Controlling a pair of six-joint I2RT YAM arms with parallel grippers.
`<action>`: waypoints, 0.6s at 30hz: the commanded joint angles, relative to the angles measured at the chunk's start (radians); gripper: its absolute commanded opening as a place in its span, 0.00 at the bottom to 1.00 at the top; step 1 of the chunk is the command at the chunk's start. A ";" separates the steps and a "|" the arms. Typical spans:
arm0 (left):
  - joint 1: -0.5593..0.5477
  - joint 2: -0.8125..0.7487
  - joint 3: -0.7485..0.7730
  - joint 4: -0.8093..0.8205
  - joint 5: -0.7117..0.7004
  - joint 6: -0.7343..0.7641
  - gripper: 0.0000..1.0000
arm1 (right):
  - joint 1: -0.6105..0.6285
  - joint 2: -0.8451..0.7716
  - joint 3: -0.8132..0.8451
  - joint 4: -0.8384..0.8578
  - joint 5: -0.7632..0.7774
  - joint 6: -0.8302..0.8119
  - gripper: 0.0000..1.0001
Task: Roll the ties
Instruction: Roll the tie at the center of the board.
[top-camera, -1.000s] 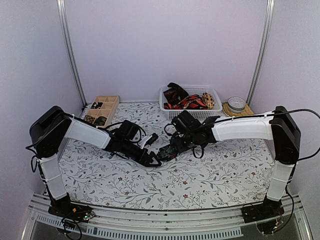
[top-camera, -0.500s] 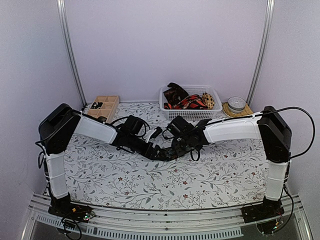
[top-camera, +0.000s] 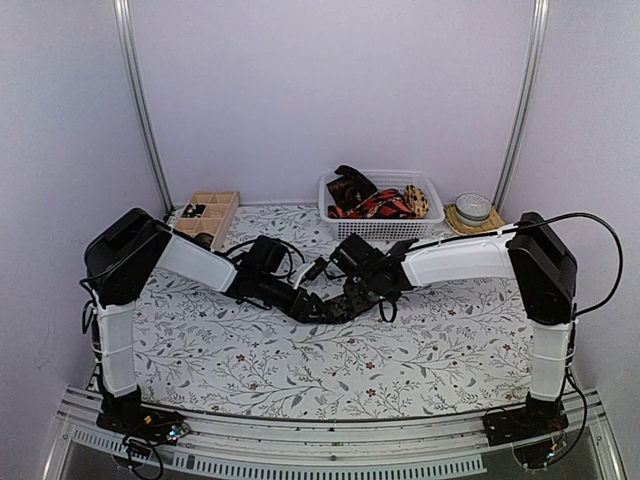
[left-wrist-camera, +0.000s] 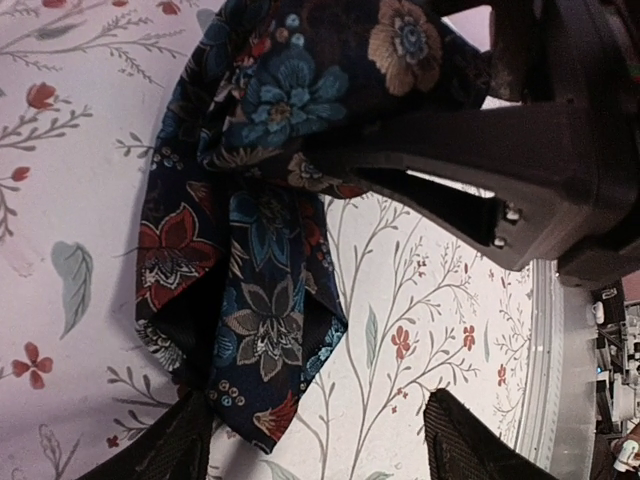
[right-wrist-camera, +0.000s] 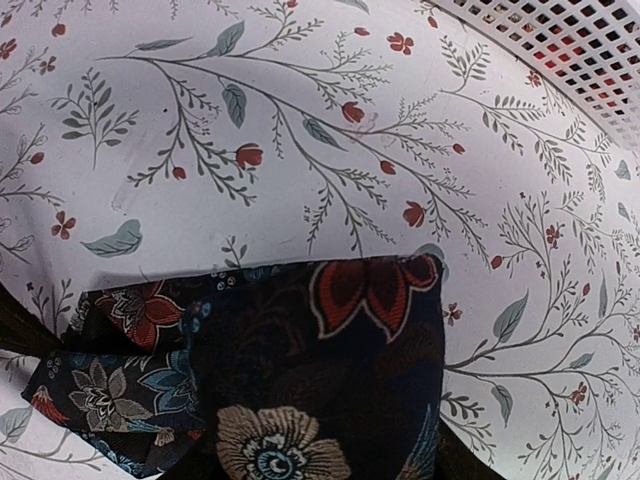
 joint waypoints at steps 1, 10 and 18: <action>-0.013 0.062 -0.065 -0.105 -0.010 -0.030 0.73 | 0.004 0.076 0.009 0.025 0.067 0.003 0.50; -0.012 0.046 -0.085 -0.093 -0.016 -0.046 0.73 | 0.040 0.066 -0.059 0.138 0.105 -0.092 0.53; 0.000 0.028 -0.103 -0.096 -0.039 -0.053 0.74 | 0.063 0.033 -0.094 0.159 0.074 -0.125 0.68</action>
